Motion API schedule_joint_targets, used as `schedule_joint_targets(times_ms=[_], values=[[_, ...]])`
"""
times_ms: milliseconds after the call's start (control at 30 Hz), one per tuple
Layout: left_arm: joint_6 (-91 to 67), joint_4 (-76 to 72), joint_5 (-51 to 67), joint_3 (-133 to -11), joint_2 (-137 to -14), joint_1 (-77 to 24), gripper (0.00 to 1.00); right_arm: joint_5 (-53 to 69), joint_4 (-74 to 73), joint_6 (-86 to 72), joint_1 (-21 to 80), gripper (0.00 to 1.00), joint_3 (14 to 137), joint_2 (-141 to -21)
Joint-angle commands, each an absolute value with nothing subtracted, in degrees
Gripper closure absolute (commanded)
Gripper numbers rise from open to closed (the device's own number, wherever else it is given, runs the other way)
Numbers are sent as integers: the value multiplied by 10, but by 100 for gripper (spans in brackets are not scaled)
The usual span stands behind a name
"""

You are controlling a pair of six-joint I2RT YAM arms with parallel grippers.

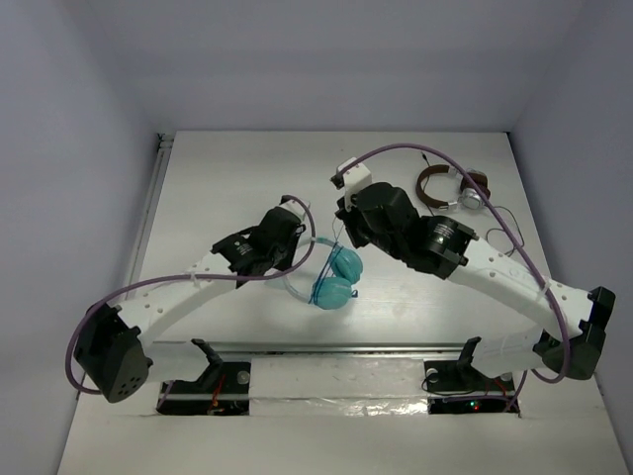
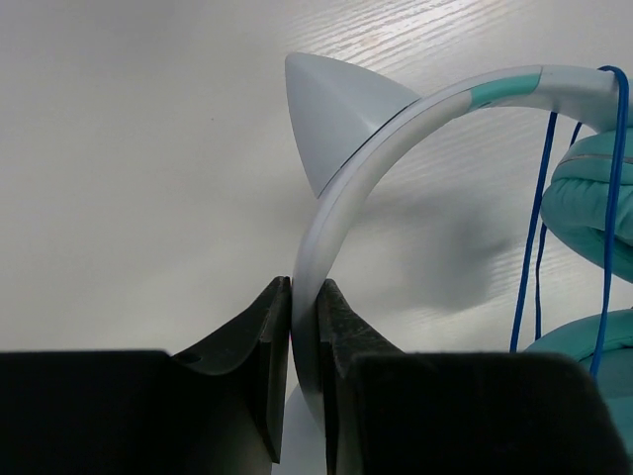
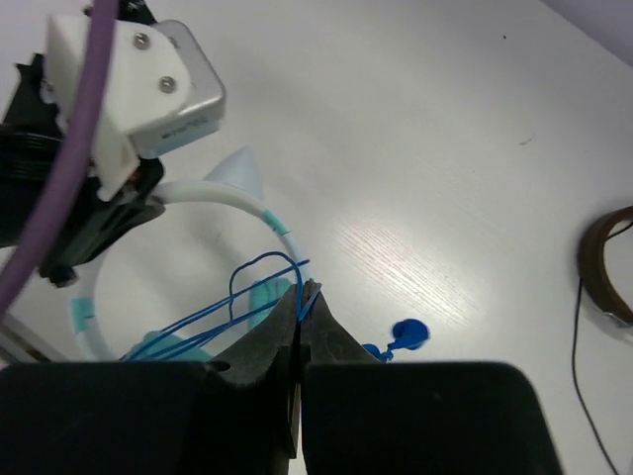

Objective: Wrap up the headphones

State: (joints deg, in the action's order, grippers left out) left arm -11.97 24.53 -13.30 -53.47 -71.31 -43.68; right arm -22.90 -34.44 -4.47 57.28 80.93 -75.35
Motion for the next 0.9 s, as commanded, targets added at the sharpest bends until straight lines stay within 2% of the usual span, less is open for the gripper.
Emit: schedule_joint_targets(times_ms=[0, 100, 533, 867], values=[[-104, 229, -84, -533, -661, -437, 100, -261, -317, 20, 564, 100, 819, -757], [-95, 231, -59, -538, -649, -437, 100, -308, -300, 36, 549, 100, 795, -752], [-71, 200, 90, -542, -606, -403, 100, -356, -173, -47, 498, 100, 667, -715], [-81, 156, 210, -563, -590, -345, 100, -282, -122, -126, 491, 100, 607, -688]])
